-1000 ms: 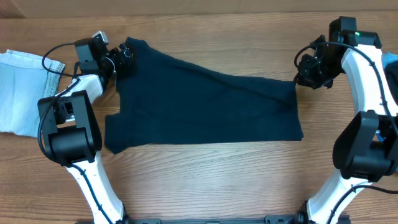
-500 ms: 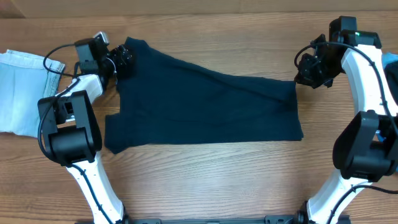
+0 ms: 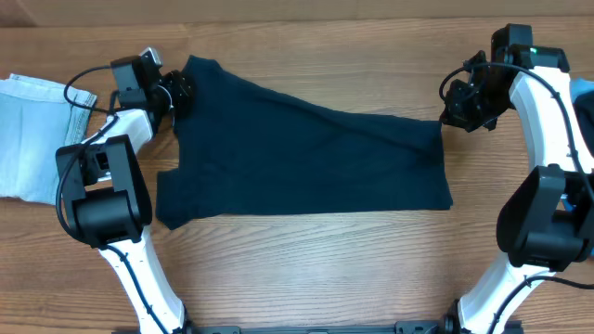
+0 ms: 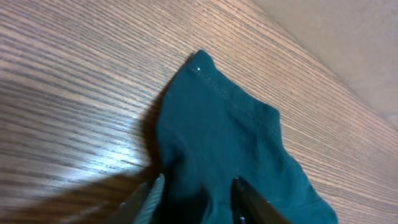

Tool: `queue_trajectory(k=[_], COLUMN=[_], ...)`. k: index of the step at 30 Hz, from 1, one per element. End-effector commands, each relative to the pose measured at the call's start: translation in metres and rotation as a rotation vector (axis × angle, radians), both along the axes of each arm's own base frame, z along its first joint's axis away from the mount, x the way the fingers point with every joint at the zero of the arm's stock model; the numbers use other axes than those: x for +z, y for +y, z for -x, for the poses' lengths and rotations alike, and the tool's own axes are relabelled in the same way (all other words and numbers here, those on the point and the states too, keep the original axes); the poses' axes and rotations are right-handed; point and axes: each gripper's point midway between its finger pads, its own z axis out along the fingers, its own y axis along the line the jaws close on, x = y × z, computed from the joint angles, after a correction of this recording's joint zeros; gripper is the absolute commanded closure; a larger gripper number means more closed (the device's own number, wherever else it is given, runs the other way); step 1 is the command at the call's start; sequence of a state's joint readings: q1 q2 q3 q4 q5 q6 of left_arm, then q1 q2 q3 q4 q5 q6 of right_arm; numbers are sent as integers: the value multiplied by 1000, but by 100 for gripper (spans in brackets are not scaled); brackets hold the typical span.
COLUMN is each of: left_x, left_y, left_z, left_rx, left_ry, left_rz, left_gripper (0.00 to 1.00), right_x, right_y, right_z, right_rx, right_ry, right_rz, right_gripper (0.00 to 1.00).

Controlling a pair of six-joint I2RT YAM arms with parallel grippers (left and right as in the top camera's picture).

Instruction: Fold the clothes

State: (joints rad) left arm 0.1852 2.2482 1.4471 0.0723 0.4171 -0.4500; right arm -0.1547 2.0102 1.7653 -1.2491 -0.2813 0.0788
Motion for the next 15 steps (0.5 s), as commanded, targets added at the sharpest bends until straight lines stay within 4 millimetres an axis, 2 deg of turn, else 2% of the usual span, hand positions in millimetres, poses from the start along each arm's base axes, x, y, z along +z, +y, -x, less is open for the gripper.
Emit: queue_trajectory(k=[1,11,15], left_x=[-5,-5,16], left_y=[3,-11,-27], left_z=[1,6,11], left_rx=[14,-54,-181], left_ry=[9,19,-35], left_rz=[6,61,100], left_gripper=[71,95,96], right_x=[12,12,12], right_y=[2,2,2], right_z=[-4,-4,-4], right_rx=[1,1,1], right_ry=[-36,-36,-35], right_rz=[1,1,1], right_gripper=[90,90,90])
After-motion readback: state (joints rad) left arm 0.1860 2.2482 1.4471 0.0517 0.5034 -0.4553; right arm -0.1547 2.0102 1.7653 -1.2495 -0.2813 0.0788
